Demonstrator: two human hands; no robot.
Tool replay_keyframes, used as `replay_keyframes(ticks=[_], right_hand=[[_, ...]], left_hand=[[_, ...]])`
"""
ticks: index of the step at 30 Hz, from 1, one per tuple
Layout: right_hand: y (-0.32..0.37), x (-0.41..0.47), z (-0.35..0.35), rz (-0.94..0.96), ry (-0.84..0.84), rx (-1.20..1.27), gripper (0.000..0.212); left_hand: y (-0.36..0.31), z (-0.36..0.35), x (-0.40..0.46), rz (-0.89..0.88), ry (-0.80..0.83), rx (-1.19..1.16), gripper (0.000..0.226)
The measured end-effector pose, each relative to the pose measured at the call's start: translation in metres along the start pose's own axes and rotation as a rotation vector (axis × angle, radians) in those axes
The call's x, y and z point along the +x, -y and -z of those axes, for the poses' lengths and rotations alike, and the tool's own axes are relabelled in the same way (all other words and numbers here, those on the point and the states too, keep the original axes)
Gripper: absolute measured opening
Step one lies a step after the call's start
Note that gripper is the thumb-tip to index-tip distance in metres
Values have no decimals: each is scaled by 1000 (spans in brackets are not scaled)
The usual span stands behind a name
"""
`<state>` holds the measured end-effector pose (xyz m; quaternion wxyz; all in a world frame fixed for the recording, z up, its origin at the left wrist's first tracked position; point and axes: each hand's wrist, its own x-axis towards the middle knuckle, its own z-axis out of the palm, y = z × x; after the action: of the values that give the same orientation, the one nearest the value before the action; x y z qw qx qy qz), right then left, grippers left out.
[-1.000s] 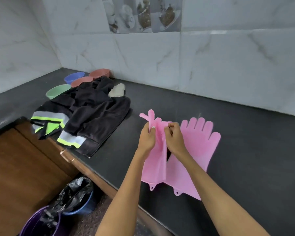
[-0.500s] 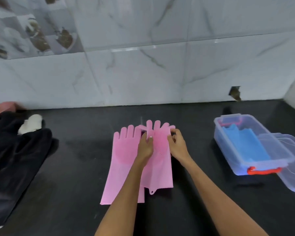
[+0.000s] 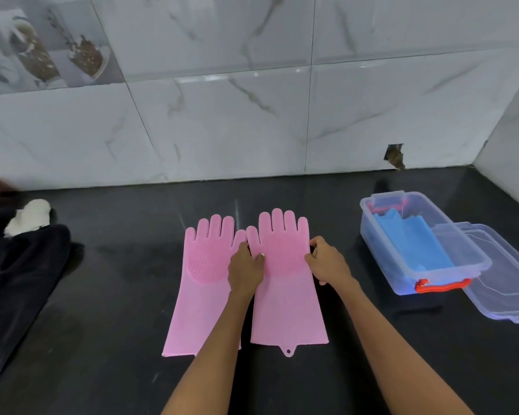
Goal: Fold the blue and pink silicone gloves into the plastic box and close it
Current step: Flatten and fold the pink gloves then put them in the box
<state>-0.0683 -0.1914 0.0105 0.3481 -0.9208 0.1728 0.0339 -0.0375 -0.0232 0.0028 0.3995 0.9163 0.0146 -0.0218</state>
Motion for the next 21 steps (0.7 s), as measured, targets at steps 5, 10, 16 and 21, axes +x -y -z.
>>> replay_keyframes(ticks=[5,10,16,21], right_hand=[[1,0,-7,-18,-71,-70,27],[3,-1,-7,-16,-81,-92,27],[9,-7,-1,-68,-128,-6,33],[27,-35,-23,217,-271,52,26]], left_hand=[[1,3,-5,3,-76,70,29],[-3,1,-7,17,-90,194,31],[4,21,-8,53,-250,191,26],[44,74,-4,-103,-383,170,21]])
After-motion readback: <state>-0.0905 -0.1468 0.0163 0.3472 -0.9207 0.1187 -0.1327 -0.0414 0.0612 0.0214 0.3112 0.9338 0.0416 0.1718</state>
